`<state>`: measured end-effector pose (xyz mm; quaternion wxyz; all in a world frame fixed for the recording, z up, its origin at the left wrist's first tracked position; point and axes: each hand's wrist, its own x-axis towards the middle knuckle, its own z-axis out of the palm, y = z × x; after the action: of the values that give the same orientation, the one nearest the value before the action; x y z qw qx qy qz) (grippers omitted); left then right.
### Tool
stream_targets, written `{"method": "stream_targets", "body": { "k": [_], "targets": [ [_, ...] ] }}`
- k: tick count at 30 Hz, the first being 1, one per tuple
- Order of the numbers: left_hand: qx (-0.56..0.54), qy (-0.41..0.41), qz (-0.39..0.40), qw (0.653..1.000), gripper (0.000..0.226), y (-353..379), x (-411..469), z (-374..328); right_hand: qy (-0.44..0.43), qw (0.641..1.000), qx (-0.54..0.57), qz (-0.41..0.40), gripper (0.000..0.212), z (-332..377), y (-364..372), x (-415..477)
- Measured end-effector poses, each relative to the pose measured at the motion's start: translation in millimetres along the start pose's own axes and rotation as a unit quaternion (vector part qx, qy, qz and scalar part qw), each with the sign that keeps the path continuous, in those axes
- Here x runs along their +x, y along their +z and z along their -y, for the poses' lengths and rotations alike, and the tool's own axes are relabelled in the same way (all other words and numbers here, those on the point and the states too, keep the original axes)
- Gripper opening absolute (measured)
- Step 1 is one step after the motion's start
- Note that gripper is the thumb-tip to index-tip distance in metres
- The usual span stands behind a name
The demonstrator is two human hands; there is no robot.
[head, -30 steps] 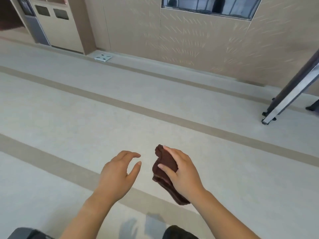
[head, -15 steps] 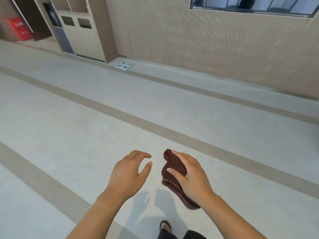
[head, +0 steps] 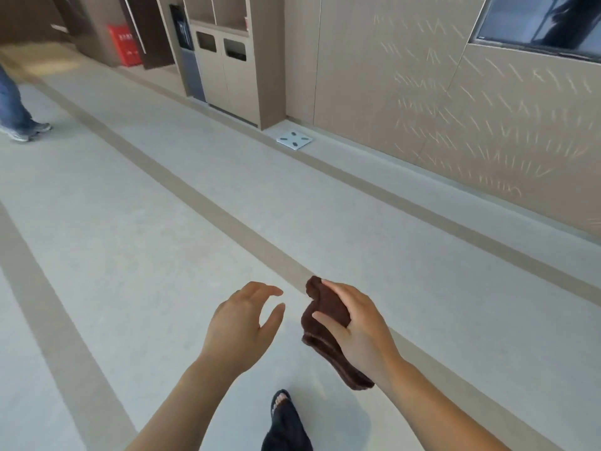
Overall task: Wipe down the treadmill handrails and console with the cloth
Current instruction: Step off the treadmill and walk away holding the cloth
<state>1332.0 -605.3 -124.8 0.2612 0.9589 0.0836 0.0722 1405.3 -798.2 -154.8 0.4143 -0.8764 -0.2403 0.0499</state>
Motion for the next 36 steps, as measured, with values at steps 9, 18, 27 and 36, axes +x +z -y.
{"method": "stream_targets", "body": {
  "k": [9, 18, 27, 36],
  "targets": [
    [-0.027, 0.022, 0.017, 0.999, 0.027, -16.7, 265.0, 54.3, 0.036, 0.999, -0.018, -0.036, 0.051, -22.7, -5.2, 250.9],
    [-0.017, 0.078, 0.034, 0.996, 0.026, 4.2, 552.4, 84.5, 0.042, 0.997, -0.005, -0.063, 0.048, -91.0, -16.4, 523.3],
    [-0.015, -0.066, -0.016, 0.998, 0.026, -39.2, 772.6, 190.7, -0.029, 0.999, 0.015, 0.030, 0.047, -84.3, 17.1, 814.4],
    [-0.036, -0.135, -0.035, 0.990, 0.025, -70.2, 1004.4, 338.6, -0.059, 0.995, 0.011, 0.085, 0.048, -78.3, 99.5, 1094.4]
  ]
}}
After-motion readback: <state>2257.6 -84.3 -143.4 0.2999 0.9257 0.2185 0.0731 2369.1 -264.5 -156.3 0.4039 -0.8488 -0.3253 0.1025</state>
